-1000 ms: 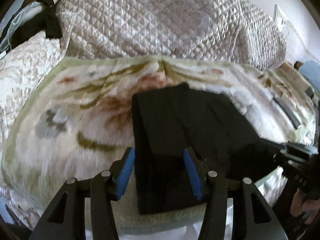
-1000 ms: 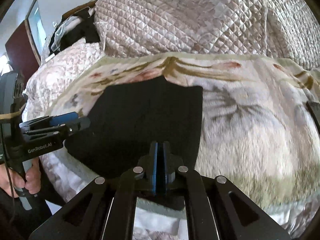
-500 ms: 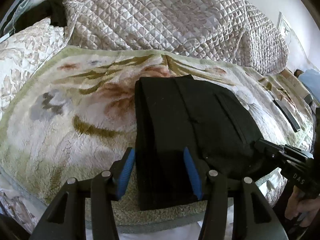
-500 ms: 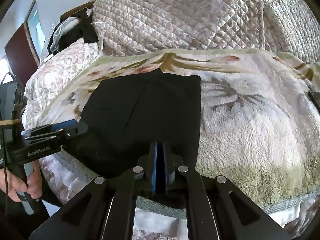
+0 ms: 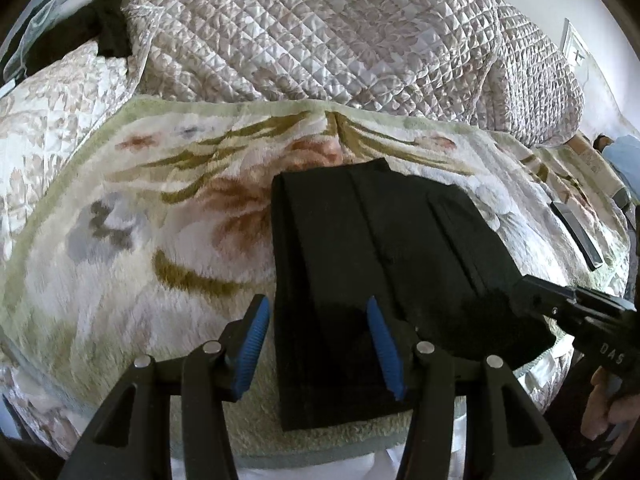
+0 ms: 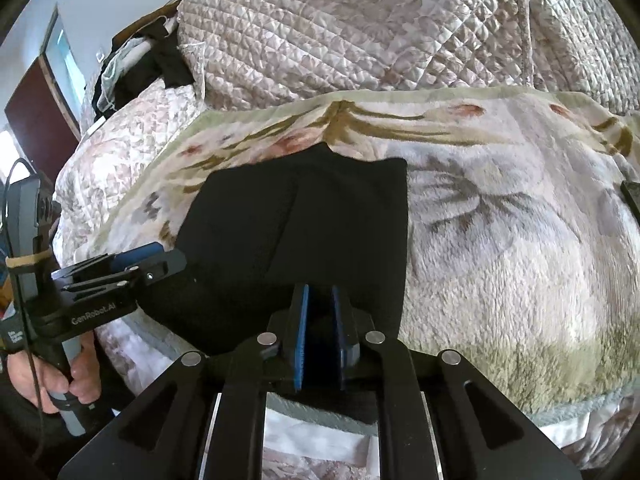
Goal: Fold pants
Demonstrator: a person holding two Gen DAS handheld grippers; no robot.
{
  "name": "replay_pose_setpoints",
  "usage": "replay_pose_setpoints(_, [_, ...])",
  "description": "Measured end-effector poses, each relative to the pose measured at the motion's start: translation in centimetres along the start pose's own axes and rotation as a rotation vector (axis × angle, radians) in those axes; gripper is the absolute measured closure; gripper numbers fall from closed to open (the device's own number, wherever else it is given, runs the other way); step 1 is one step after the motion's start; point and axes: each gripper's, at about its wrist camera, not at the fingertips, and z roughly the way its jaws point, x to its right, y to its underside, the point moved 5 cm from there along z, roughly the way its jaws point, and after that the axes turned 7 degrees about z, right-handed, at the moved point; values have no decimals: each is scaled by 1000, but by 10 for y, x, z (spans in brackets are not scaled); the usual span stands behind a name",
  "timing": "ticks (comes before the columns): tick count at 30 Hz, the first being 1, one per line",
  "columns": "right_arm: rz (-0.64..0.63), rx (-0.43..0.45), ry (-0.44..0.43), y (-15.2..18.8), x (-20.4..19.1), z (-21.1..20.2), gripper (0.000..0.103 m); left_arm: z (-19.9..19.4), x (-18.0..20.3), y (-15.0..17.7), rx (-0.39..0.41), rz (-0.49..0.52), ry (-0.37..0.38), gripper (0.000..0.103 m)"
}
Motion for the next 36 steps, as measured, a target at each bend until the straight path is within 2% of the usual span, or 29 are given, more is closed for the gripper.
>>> replay_pose_setpoints(8, [-6, -24, -18, -31, 2, 7, 91, 5, -14, -34, 20, 15, 26, 49])
replay_pose_setpoints(9, [-6, -29, -17, -35, 3, 8, 88, 6, -16, -37, 23, 7, 36, 49])
replay_pose_setpoints(11, [0, -30, -19, -42, 8, 10, 73, 9, -22, -42, 31, -12, 63, 49])
replay_pose_setpoints(12, [7, -28, -21, -44, 10, 11, 55, 10, -24, -42, 37, -22, 76, 49])
replay_pose_setpoints(13, [19, -25, -24, -45, 14, 12, 44, 12, -27, -41, 40, -33, 91, 49])
replay_pose_setpoints(14, [39, -18, -27, -46, 19, 12, 43, 14, -30, -39, 40, -43, 105, 49])
replay_pose_setpoints(18, [131, -49, -61, -37, 41, 23, 43, 27, -40, -27, 10, -89, 149, 48])
replay_pose_setpoints(21, [190, -94, -99, -28, 51, 33, 43, 33, -39, -21, 1, -115, 218, 47])
replay_pose_setpoints(23, [207, -91, -122, -26, 51, 35, 43, 37, -37, -19, -11, -134, 263, 46])
replay_pose_setpoints(25, [216, -96, -155, -27, 48, 38, 43, 44, -31, -18, -28, -145, 307, 42])
replay_pose_setpoints(29, [187, -104, -147, -31, 39, 52, 45, 54, -26, -22, -18, -156, 307, 37])
replay_pose_setpoints(32, [189, -97, -130, -35, 41, 58, 61, 53, -26, -22, -10, -158, 299, 40])
replay_pose_setpoints(34, [228, -93, -136, -35, 46, 57, 76, 50, -25, -21, -9, -165, 300, 50])
replay_pose_setpoints(36, [259, -83, -162, -37, 48, 52, 82, 46, -26, -24, -5, -167, 289, 60])
